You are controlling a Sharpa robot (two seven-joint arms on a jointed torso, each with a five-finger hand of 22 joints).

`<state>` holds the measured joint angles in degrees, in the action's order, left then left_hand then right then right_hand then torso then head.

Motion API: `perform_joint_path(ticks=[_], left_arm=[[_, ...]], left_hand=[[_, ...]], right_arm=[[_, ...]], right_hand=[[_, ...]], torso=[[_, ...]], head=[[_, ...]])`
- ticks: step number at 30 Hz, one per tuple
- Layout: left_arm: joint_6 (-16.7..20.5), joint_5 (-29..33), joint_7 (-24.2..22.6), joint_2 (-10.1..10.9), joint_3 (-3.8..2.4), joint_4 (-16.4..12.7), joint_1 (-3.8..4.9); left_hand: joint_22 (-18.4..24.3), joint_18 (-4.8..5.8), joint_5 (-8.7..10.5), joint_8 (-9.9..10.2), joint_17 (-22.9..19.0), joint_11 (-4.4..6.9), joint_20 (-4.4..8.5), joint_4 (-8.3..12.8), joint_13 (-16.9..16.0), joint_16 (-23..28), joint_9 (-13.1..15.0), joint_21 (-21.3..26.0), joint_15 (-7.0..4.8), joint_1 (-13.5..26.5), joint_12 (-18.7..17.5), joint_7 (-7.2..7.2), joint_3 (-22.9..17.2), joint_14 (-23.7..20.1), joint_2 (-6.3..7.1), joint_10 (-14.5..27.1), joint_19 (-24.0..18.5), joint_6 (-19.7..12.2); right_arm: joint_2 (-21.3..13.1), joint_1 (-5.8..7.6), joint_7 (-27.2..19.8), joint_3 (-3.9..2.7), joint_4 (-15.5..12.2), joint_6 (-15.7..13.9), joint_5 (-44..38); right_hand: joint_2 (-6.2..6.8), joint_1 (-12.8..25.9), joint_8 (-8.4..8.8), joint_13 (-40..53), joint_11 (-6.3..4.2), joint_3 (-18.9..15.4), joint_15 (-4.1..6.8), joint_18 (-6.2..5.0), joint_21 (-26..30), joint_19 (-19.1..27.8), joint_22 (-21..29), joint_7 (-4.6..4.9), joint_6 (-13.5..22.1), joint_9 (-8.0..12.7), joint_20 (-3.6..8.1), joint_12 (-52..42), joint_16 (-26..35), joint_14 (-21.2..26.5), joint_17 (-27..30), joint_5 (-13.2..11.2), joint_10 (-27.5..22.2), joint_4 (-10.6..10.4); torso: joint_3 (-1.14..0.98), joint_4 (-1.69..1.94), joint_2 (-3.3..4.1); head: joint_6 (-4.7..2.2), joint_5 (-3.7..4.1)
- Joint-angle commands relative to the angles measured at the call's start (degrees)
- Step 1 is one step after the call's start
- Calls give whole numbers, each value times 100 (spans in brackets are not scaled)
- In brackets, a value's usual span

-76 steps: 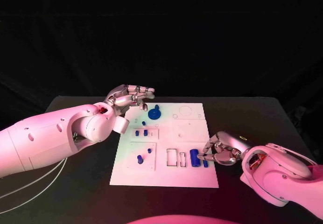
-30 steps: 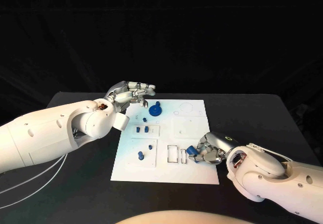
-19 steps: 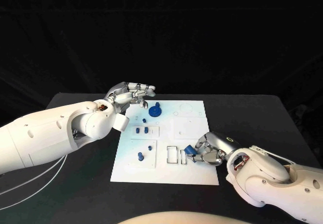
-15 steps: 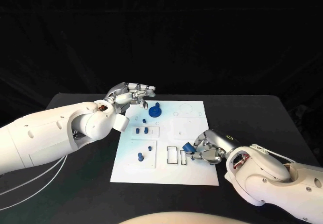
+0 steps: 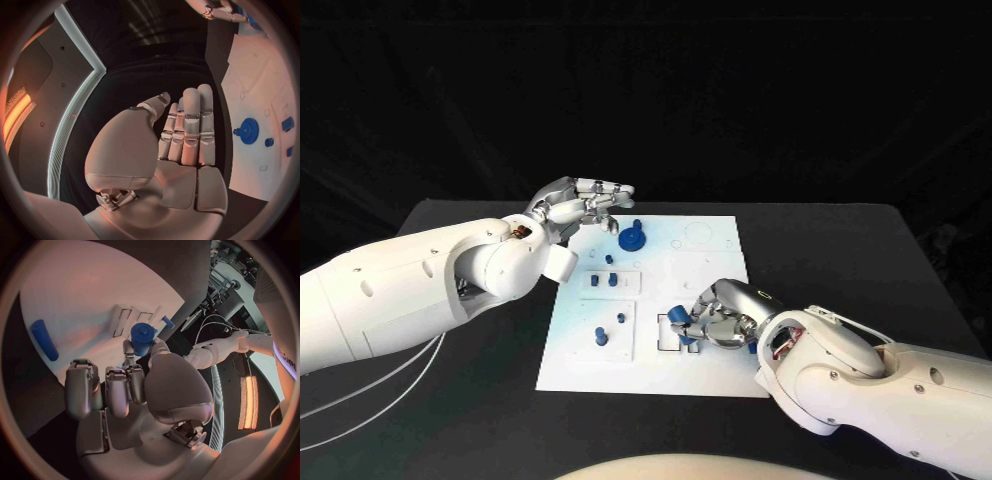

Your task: Assemble the parts on the task board

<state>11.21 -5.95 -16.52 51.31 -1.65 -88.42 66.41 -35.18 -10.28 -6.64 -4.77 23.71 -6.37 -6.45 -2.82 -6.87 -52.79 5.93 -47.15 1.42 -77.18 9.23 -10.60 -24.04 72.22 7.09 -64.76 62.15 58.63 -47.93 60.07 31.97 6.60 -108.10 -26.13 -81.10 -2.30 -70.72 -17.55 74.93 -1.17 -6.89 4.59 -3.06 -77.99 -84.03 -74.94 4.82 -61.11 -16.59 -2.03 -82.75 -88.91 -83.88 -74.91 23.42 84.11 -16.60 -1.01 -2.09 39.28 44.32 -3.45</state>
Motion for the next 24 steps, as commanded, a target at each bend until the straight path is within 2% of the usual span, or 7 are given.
perform_joint_path(ticks=[1,6,17,21,24], left_arm=[[-119,-8,-26,-10,-2,-23,6],[-121,-8,-19,-2,-2,-32,6],[-136,-8,-6,3,-2,-40,6],[-136,-8,-2,9,-2,-42,6],[-135,-8,-1,13,-2,-44,6]], left_hand=[[9,-29,13,18,-8,2,-14,-13,10,29,-7,29,5,-4,39,-13,35,-22,-43,30,37,-39],[9,-29,13,18,-8,2,-14,-13,10,29,-7,29,5,-4,39,-13,35,-22,-43,30,37,-39],[13,-29,12,17,-10,2,-15,-14,10,29,-7,34,5,-4,42,-13,41,-23,-47,33,38,-40],[13,-29,12,17,-10,2,-15,-14,10,29,-7,34,5,-4,42,-13,41,-23,-47,33,38,-40],[13,-29,12,17,-10,2,-15,-14,10,29,-7,34,5,-4,42,-13,41,-23,-47,33,38,-40]], right_arm=[[82,-12,-26,2,93,332,174],[178,-18,23,5,197,455,166],[282,-21,81,6,274,521,67],[308,-22,101,6,298,489,21],[325,-24,100,6,313,459,-7]], right_hand=[[-48,149,-252,777,-61,-78,50,83,-34,-256,-1128,-259,-335,-530,65,-36,-21,-578,-1346,20,178,-4],[-152,341,-346,839,-105,-168,87,91,-74,-270,-1150,-313,-408,-652,96,-76,-31,-582,-1365,24,221,-5],[-201,534,-451,929,-147,-303,124,97,-101,-280,-1170,-359,-444,-792,131,-143,-39,-585,-1378,-12,277,-8],[-234,708,-493,938,-154,-430,131,96,-91,-279,-1175,-365,-422,-870,141,-136,-39,-585,-1377,-251,281,-6],[-272,945,-526,931,-149,-605,131,95,-78,-276,-1178,-363,-396,-945,142,-111,-34,-583,-1368,-687,275,-10]], torso=[[1,0,1],[-2,-7,1],[-2,-8,-7],[-3,-6,0],[-2,-5,-2]], head=[[16,-8],[21,-21],[40,-22],[36,-26],[44,-30]])
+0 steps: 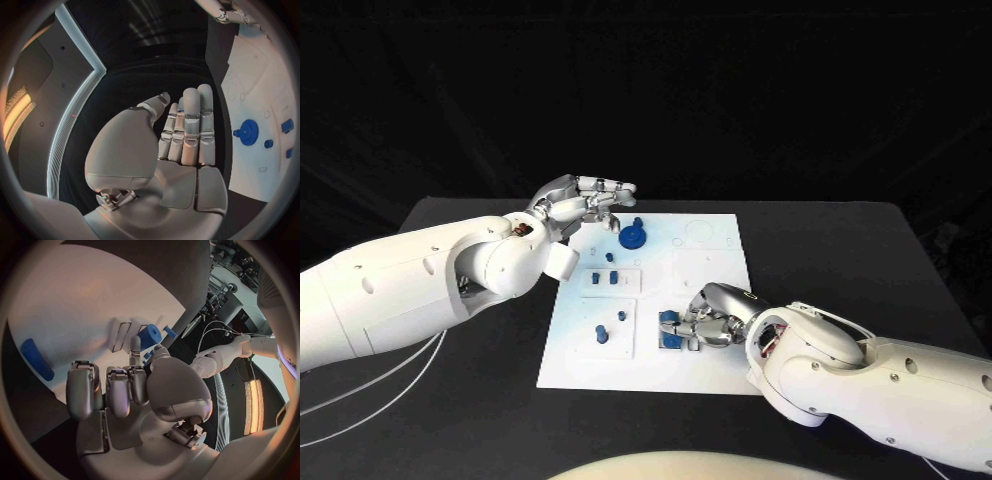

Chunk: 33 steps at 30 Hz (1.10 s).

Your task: Assemble the parts on the task board

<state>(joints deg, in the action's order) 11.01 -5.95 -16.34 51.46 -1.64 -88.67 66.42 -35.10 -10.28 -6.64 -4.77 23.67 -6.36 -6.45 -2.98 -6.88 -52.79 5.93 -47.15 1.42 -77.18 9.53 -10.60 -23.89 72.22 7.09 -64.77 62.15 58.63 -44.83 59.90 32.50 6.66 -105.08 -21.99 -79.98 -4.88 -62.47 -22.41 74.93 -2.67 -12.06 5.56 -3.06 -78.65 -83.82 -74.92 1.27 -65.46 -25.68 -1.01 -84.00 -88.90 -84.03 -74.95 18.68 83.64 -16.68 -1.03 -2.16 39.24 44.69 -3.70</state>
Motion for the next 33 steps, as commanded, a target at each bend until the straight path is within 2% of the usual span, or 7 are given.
perform_joint_path(ticks=[1,3,6,9,15,22,33], left_arm=[[-114,-8,-18,-1,-3,-18,6],[-112,-8,-18,0,-3,-19,6],[-110,-8,-18,2,-3,-19,6],[-111,-8,-19,5,-3,-20,6],[-108,-8,-17,17,-3,-22,6],[-107,-8,-11,26,-3,-20,5],[-110,-8,-6,24,-3,-16,5]], left_hand=[[5,-30,12,17,-5,2,-15,1,10,29,-8,34,6,-4,12,-13,25,-23,-47,33,38,-40],[5,-30,12,17,-5,2,-15,1,10,29,-8,34,6,-4,12,-13,25,-23,-47,33,38,-40],[5,-30,12,17,-5,2,-15,1,10,29,-8,34,6,-4,12,-13,25,-23,-47,33,38,-40],[5,-30,12,17,-5,2,-15,1,10,29,-8,34,6,-4,12,-13,25,-23,-47,33,38,-40],[9,-30,13,17,-8,1,-16,-2,10,30,-8,40,6,-1,14,-14,33,-25,-48,36,40,-42],[9,-30,13,17,-8,1,-16,-2,10,30,-8,40,6,-1,14,-14,33,-25,-48,36,40,-42],[9,-30,13,17,-8,1,-16,-2,10,30,-8,40,6,-1,14,-14,33,-25,-48,36,40,-42]], right_arm=[[19,-7,45,0,14,35,-125],[24,-10,44,0,14,-12,-154],[14,-16,42,0,-3,-59,-212],[-30,-29,11,0,-66,-108,-285],[-223,-56,-89,0,-305,-195,-420],[-461,-63,-208,-1,-506,-150,-410],[-522,-64,-218,-1,-457,-86,-361]], right_hand=[[-18,192,-50,931,1,-149,31,94,-7,-297,-1181,-6,48,-58,40,20,-34,-568,-1364,-375,321,0],[-41,343,-70,935,6,-295,29,94,2,-296,-1185,-3,70,-114,37,31,-34,-568,-1363,-742,321,-4],[-62,463,-83,935,7,-408,26,93,7,-296,-1189,1,85,-155,36,44,-33,-568,-1362,-963,319,-6],[-76,378,-91,950,6,-401,28,95,-2,-299,-1193,-4,88,-173,36,32,-37,-569,-1369,-896,327,32],[-51,-344,-126,1007,-17,-294,46,101,-32,-313,-1215,-29,106,-271,50,-6,-41,-571,-1375,-584,360,309],[-21,-791,-136,1048,-30,-186,56,108,-65,-325,-1232,-41,120,-322,59,-39,-44,-572,-1381,-658,382,554],[-144,-975,-134,1081,-42,-72,65,110,-72,-329,-1240,-56,119,-349,67,-67,-47,-573,-1386,-635,400,622]], torso=[[1,3,1],[2,5,3],[1,1,-2],[0,0,-4],[-2,-4,-4],[2,-8,-7],[0,7,2]], head=[[10,-6],[11,-4],[11,-2],[15,1],[18,-19],[16,-36],[21,-31]])
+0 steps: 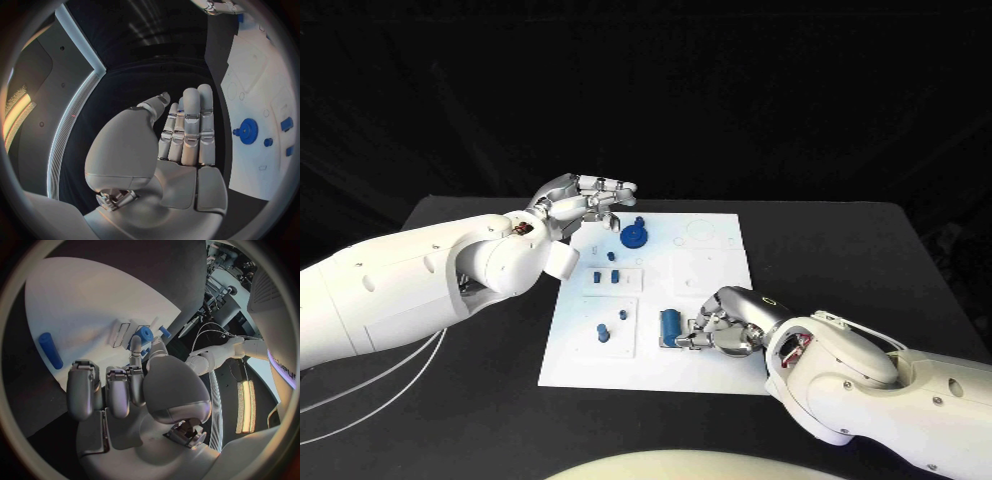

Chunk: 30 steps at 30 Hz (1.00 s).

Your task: Assemble the parts on the task board

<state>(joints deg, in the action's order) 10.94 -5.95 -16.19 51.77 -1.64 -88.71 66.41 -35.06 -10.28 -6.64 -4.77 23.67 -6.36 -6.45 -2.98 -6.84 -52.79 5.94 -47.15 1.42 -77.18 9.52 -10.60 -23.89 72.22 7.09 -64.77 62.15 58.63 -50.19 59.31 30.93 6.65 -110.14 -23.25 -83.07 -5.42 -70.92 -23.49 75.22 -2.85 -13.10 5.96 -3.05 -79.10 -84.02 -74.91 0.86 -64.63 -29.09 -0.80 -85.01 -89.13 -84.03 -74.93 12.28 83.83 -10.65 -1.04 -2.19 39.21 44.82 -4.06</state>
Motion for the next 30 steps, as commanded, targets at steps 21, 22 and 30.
perform_joint_path(ticks=[21,22,30], left_arm=[[-110,-8,-9,-19,-3,-9,5],[-110,-8,-9,-20,-2,-7,5],[-122,-8,1,-29,-2,-4,5]], left_hand=[[8,-29,12,16,-10,0,-16,-4,6,30,-10,44,7,1,17,-14,39,-26,-51,39,41,-44],[8,-29,12,16,-10,0,-16,-4,6,30,-10,44,7,1,17,-14,39,-26,-51,39,41,-44],[8,-29,12,16,-10,0,-16,-4,6,30,-10,44,7,1,17,-14,39,-26,-51,39,41,-44]], right_arm=[[411,-5,-79,0,409,115,-124],[428,-5,-83,0,417,119,-126],[529,-4,-113,-1,461,139,-143]], right_hand=[[-135,-327,-21,1074,-36,161,37,108,-12,-306,-1245,-28,50,-45,58,23,-25,-573,-1389,-204,392,126],[-132,-330,-21,1075,-36,162,37,109,-13,-306,-1245,-28,50,-46,58,22,-26,-573,-1390,-211,392,129],[-97,-372,-25,1088,-37,178,38,107,-3,-304,-1244,-28,50,-60,59,10,-25,-573,-1388,-309,399,168]], torso=[[0,4,0],[1,2,-2],[3,4,1]], head=[[59,-12],[59,-13],[50,3]])
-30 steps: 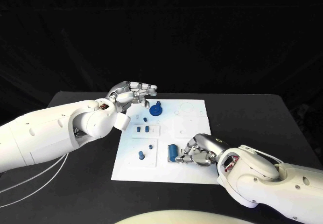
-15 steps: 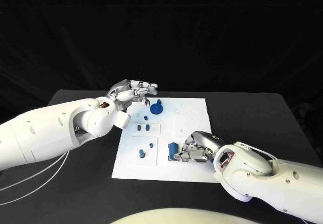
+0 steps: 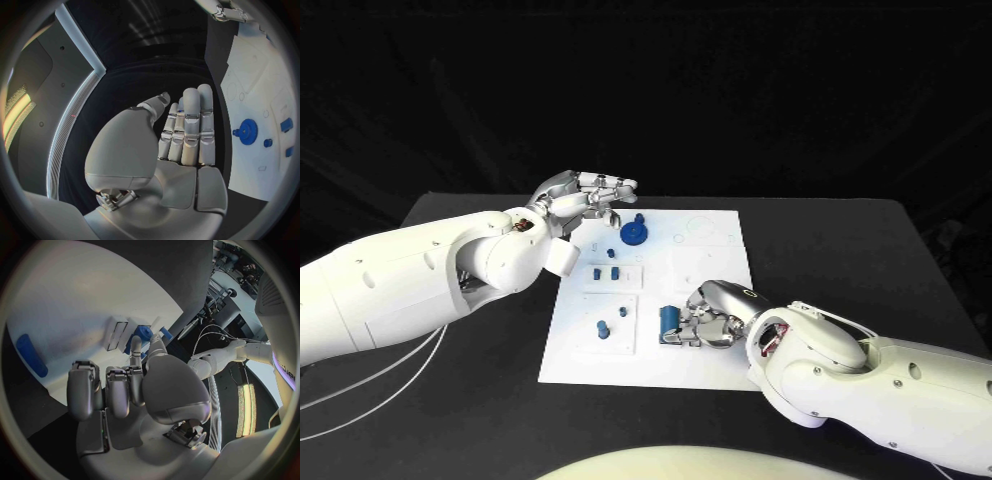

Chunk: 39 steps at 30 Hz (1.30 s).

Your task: Assemble the parts on the task board

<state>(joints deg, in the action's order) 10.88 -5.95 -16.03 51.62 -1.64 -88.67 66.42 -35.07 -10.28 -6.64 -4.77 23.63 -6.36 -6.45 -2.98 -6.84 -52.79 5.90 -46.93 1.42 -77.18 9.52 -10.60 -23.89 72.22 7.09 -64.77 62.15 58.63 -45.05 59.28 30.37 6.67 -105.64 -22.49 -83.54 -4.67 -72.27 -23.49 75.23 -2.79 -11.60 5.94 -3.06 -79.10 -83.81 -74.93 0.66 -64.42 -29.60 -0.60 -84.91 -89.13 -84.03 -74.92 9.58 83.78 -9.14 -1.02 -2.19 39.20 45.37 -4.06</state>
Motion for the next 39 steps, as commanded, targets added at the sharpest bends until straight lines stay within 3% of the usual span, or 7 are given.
perform_joint_path(ticks=[1,12,20,27,34,37,39], left_arm=[[-116,-8,-13,-14,-2,-9,5],[-108,-8,-5,18,-2,-21,5],[-91,-8,-18,37,-2,-24,5],[-72,-8,-28,48,1,-23,5],[-56,-8,-34,48,9,-20,5],[-55,-8,-36,45,14,-23,5],[-58,-8,-37,42,17,-24,5]], left_hand=[[9,-30,12,16,-6,0,-16,-4,7,30,-5,22,7,1,17,-14,39,-26,-51,39,41,-44],[9,-30,12,16,-6,0,-16,-4,7,30,-5,22,7,1,17,-14,39,-26,-51,39,41,-44],[9,-30,12,16,-6,0,-16,-4,7,30,-5,22,7,1,17,-14,39,-26,-51,39,41,-44],[14,-30,12,15,-9,1,-17,-4,7,30,-6,29,7,-2,21,-13,47,-27,-53,42,43,-47],[14,-30,12,15,-9,1,-17,-4,7,30,-6,29,7,-2,21,-13,47,-27,-53,42,43,-47],[14,-30,12,15,-9,1,-17,-4,7,30,-6,29,7,-2,21,-13,47,-27,-53,42,43,-47],[14,-30,12,15,-9,1,-17,-4,7,30,-6,29,7,-2,21,-13,47,-27,-53,42,43,-47]], right_arm=[[13,-1,-60,-3,10,67,-98],[-178,-1,-150,-3,-164,15,-67],[-511,13,-268,-5,-348,-214,-14],[-1071,130,-741,-7,-496,-614,465],[-1630,225,-855,-5,-606,-554,446],[-1766,224,-752,1,-599,-470,253],[-1822,205,-642,6,-588,-434,92]], right_hand=[[-161,-236,-25,1086,-41,25,40,108,-2,-325,-1241,-6,30,-11,39,2,-26,-573,-1390,-52,403,20],[51,-26,-34,1069,-13,-109,17,102,38,-315,-1234,28,30,-45,25,38,-19,-570,-1377,-304,389,-69],[-19,-237,11,1017,-15,7,18,89,111,-295,-1217,26,108,-44,21,120,5,-561,-1334,-227,352,38],[-154,-568,492,782,144,197,-107,25,517,-179,-1122,222,447,189,-71,488,120,-515,-1127,122,175,170],[-273,-711,909,755,236,358,-184,30,500,-188,-1131,335,492,464,-144,552,120,-517,-1130,104,155,215],[-281,-714,986,766,246,387,-194,37,457,-202,-1142,343,449,531,-157,540,108,-522,-1152,67,166,209],[-282,-708,1015,771,246,400,-195,41,432,-210,-1148,341,414,559,-161,535,104,-524,-1160,78,171,202]], torso=[[1,7,2],[-5,-3,8],[-1,0,-1],[5,-17,-12],[0,-28,-21],[-3,-44,-31],[-3,-50,-35]], head=[[-3,2],[7,-23],[18,-33],[3,-9],[-17,59],[-28,136],[-32,230]])
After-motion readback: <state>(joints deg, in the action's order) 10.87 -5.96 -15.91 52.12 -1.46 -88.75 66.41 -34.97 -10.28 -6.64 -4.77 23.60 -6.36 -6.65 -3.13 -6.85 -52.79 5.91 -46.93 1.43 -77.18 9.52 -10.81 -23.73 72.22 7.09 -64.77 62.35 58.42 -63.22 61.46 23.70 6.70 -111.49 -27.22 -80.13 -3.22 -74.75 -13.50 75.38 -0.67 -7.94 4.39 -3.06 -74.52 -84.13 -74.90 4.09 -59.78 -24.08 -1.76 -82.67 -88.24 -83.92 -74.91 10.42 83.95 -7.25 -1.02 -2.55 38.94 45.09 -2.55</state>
